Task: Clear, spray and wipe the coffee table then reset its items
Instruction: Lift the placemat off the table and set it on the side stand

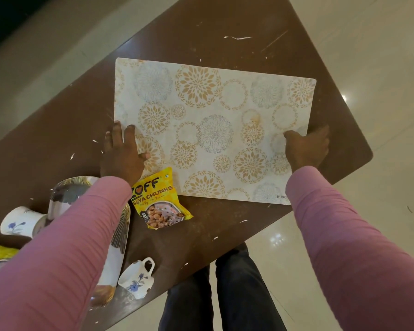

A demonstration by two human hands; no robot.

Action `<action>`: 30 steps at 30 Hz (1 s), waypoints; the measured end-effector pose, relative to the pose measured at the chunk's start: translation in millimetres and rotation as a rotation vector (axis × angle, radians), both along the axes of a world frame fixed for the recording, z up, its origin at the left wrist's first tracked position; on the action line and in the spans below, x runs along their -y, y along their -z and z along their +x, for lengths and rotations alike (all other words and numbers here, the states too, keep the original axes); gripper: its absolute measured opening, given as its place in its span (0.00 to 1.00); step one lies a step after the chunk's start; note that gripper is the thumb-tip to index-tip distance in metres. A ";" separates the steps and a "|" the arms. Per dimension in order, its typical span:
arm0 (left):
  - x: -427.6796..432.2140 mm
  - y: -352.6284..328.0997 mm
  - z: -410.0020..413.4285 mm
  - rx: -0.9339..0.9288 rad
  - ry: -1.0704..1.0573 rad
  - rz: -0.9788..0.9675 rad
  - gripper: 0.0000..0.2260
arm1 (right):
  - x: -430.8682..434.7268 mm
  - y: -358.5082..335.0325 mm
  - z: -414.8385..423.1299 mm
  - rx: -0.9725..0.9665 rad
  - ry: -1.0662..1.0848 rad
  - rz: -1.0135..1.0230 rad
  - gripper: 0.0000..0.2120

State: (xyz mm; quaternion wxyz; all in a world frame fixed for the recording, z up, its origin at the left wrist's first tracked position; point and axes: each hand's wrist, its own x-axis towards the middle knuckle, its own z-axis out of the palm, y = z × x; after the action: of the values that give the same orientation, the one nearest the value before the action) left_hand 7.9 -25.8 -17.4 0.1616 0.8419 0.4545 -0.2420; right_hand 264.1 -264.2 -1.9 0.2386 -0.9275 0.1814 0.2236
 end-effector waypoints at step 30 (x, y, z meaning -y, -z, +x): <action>-1.2 -10.0 5.7 0.046 -0.658 -0.001 0.49 | 0.1 6.1 9.2 -0.018 0.021 -0.107 0.38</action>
State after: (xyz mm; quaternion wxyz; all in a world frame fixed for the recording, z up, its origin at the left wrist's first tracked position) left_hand 13.6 -24.6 -7.4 0.2418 0.6551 0.6981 -0.1581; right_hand 273.3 -264.3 -8.0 0.1892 -0.9349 0.2049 0.2194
